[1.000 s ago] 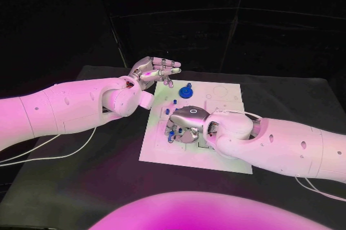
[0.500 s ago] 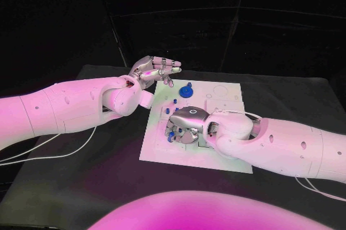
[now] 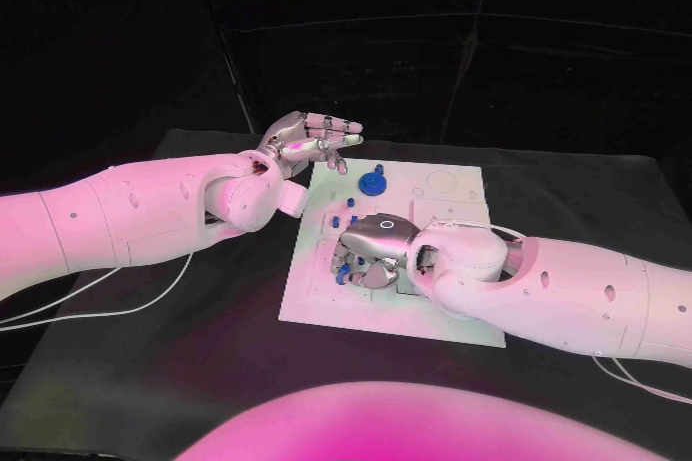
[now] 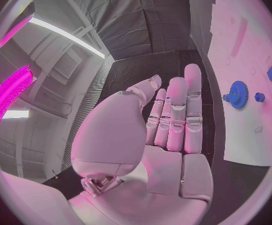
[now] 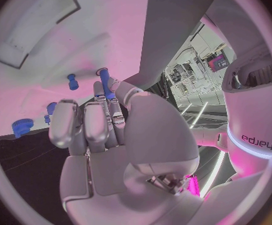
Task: Assemble the parts on the task board
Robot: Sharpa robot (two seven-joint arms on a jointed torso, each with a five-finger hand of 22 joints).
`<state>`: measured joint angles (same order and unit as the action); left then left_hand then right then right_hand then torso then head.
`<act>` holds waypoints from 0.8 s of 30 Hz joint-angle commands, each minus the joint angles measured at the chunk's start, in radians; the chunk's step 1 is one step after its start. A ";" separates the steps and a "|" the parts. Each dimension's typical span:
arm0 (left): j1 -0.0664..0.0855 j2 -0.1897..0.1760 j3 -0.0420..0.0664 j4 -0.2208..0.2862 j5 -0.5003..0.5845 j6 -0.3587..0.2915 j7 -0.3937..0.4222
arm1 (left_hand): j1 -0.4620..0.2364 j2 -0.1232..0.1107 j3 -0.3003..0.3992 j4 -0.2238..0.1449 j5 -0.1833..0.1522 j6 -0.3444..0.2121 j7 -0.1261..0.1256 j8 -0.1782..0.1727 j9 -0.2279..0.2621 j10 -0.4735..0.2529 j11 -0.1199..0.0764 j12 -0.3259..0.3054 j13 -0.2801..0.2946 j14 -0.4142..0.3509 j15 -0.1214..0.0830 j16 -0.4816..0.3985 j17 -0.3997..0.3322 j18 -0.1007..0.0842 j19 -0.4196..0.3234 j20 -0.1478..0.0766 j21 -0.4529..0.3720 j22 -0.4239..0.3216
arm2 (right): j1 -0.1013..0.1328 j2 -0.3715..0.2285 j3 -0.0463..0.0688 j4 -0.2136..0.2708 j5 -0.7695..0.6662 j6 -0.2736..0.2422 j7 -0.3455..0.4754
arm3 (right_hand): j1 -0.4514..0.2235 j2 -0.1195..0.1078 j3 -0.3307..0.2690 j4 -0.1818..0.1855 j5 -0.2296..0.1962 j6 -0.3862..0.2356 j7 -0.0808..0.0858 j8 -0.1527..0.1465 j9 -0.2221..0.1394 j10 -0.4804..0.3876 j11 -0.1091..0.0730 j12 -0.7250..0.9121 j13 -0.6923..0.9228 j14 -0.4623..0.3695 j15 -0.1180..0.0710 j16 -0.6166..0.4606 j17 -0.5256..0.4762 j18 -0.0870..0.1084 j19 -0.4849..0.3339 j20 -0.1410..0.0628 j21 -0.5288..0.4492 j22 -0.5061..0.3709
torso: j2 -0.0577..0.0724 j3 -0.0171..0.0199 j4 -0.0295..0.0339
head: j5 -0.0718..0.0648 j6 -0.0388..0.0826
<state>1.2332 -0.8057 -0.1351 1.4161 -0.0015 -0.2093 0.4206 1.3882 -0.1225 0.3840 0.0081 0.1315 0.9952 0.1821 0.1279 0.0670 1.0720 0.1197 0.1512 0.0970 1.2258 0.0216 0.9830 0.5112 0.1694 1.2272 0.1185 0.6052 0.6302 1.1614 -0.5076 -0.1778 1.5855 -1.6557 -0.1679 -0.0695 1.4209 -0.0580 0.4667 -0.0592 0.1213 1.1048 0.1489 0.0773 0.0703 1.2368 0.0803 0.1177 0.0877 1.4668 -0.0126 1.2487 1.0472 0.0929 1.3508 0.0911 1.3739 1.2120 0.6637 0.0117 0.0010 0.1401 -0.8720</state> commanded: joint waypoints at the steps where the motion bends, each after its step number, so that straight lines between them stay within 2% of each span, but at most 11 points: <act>1: 0.002 0.000 0.001 0.001 0.003 0.012 0.005 | 0.000 0.010 -0.003 -0.002 0.001 -0.002 -0.001 0.002 0.001 0.000 -0.006 0.006 -0.001 -0.001 0.000 -0.003 -0.001 0.014 0.002 -0.001 -0.002 0.000 | -0.002 -0.004 -0.003 0.002 -0.028 0.002 -0.022 | 0.003 -0.001 0.005 0.000 0.003 0.002 0.004 0.001 0.001 0.013 -0.006 -0.005 0.001 0.018 0.004 0.003 0.000 -0.012 -0.003 0.007 0.004 0.001 | -0.001 0.0005 0.0000 | 0.000 0.000; 9: 0.001 -0.001 0.001 0.001 0.003 0.013 0.005 | 0.001 0.010 -0.004 -0.002 0.001 -0.002 -0.002 0.002 0.001 -0.001 -0.007 0.008 -0.001 -0.005 0.000 -0.006 -0.005 0.013 0.001 -0.001 -0.003 0.000 | -0.004 -0.016 -0.003 0.021 -0.049 -0.036 -0.040 | 0.000 -0.002 0.005 0.000 0.003 0.003 0.004 0.001 0.001 0.014 -0.006 -0.005 0.001 0.018 0.004 0.003 0.000 -0.012 -0.002 0.007 0.005 0.002 | 0.000 0.0011 -0.0011 | 0.002 0.001; 12: 0.001 -0.001 0.001 0.001 0.003 0.014 0.005 | 0.001 0.010 -0.004 -0.002 0.001 -0.002 -0.002 0.002 0.001 -0.001 -0.007 0.008 -0.001 -0.005 0.000 -0.006 -0.005 0.013 0.001 -0.001 -0.003 0.000 | -0.005 -0.018 -0.003 0.023 -0.053 -0.042 -0.045 | -0.001 -0.002 0.005 0.000 0.003 0.003 0.004 0.001 0.001 0.015 -0.006 -0.005 0.001 0.018 0.004 0.003 0.000 -0.012 -0.002 0.007 0.005 0.002 | -0.001 0.0002 0.0002 | 0.000 0.000; 18: 0.001 0.000 0.001 0.000 0.003 0.015 0.003 | 0.001 0.010 -0.004 -0.002 0.001 -0.002 -0.002 0.002 0.001 -0.001 -0.007 0.008 -0.001 -0.005 0.000 -0.006 -0.005 0.013 0.001 -0.001 -0.003 0.000 | -0.005 -0.016 -0.003 0.023 -0.055 -0.036 -0.046 | -0.006 -0.005 0.004 0.001 0.002 0.003 0.004 0.001 0.001 0.016 -0.006 -0.007 0.002 0.018 0.004 0.003 0.000 -0.012 -0.003 0.008 0.004 0.001 | 0.000 0.0005 0.0006 | 0.000 -0.001; 24: 0.001 -0.001 0.001 0.001 0.003 0.015 0.003 | 0.001 0.010 -0.004 -0.002 0.001 -0.002 -0.002 0.002 0.001 -0.001 -0.007 0.008 -0.001 -0.005 0.000 -0.006 -0.005 0.013 0.001 -0.001 -0.003 0.000 | -0.005 -0.010 -0.003 0.019 -0.050 -0.022 -0.043 | -0.019 -0.013 0.001 0.003 0.001 -0.001 0.005 -0.003 0.000 0.014 -0.006 -0.012 0.003 0.017 0.005 0.002 -0.004 -0.011 -0.006 0.009 0.003 -0.002 | 0.000 -0.0009 0.0001 | 0.000 -0.001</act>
<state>1.2332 -0.8064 -0.1352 1.4156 -0.0015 -0.2062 0.4197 1.3882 -0.1225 0.3840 0.0081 0.1314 0.9952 0.1822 0.1279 0.0670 1.0720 0.1197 0.1559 0.0970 1.2259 0.0216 0.9830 0.5067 0.1694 1.2272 0.1185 0.6052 0.6302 1.1548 -0.5196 -0.1808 1.6052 -1.6969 -0.1900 -0.1057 1.4102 -0.0687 0.4655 -0.0582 0.1216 1.1030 0.1469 0.0741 0.0702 1.2458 0.0713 0.1105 0.0910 1.4668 -0.0127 1.2487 1.0444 0.0929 1.3470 0.0949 1.3739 1.2113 0.6634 0.0116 0.0008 0.1403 -0.8725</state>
